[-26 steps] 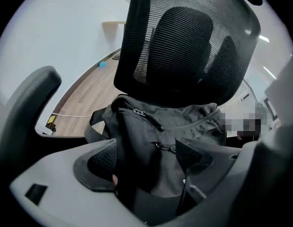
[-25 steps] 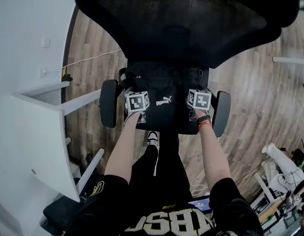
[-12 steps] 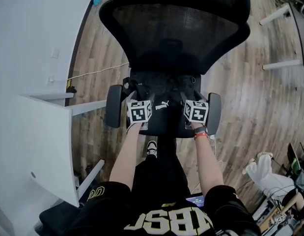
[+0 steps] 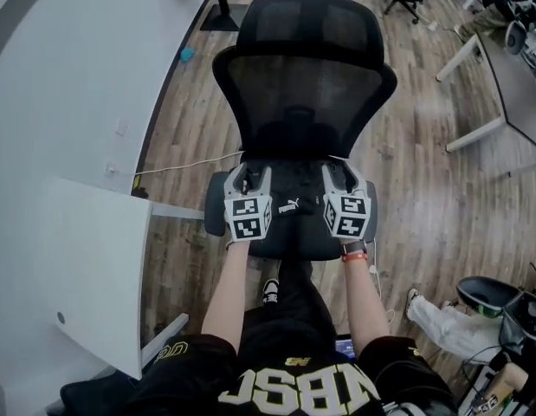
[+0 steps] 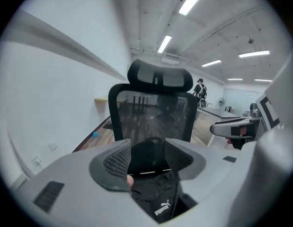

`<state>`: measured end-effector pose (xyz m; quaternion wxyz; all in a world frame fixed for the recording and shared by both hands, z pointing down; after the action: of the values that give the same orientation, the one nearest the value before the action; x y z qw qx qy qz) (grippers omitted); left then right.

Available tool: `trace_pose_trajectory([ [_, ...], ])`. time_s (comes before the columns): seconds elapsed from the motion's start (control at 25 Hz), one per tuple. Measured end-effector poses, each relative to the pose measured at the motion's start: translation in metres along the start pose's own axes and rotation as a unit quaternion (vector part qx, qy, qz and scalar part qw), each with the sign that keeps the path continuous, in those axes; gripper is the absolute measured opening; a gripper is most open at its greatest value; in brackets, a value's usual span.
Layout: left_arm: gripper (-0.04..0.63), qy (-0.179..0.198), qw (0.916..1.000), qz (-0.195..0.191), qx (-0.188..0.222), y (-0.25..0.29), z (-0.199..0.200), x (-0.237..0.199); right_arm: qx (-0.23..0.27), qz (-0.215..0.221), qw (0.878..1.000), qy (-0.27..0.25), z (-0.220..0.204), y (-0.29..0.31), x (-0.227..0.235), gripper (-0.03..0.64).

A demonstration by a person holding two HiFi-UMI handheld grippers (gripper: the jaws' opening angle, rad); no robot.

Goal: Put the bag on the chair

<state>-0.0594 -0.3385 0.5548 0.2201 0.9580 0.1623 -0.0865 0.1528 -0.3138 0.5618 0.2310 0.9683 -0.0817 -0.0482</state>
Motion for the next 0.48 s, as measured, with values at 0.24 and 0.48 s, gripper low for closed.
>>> trace_pose_trajectory([
  [0.24, 0.168, 0.052, 0.994, 0.003, 0.096, -0.09, 0.076, 0.016, 0.071, -0.003, 0.997, -0.016, 0.07, -0.074, -0.024, 0.162],
  [0.48, 0.093, 0.056, 0.9876, -0.03, 0.144, -0.165, 0.111, 0.041, 0.134, -0.033, 0.99, 0.002, 0.107, -0.152, -0.044, 0.101],
])
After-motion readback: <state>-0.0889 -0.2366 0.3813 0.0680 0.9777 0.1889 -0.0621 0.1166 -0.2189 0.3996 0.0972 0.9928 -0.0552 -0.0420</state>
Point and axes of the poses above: the fingertips, and each gripper's own axes: y forward along the fingers, x to its right, z out of its top, the point moved 2 cm from there along -y, backward along the fingers, and after that the axes turned 7 degrees about -y, right-handed, at the moved point
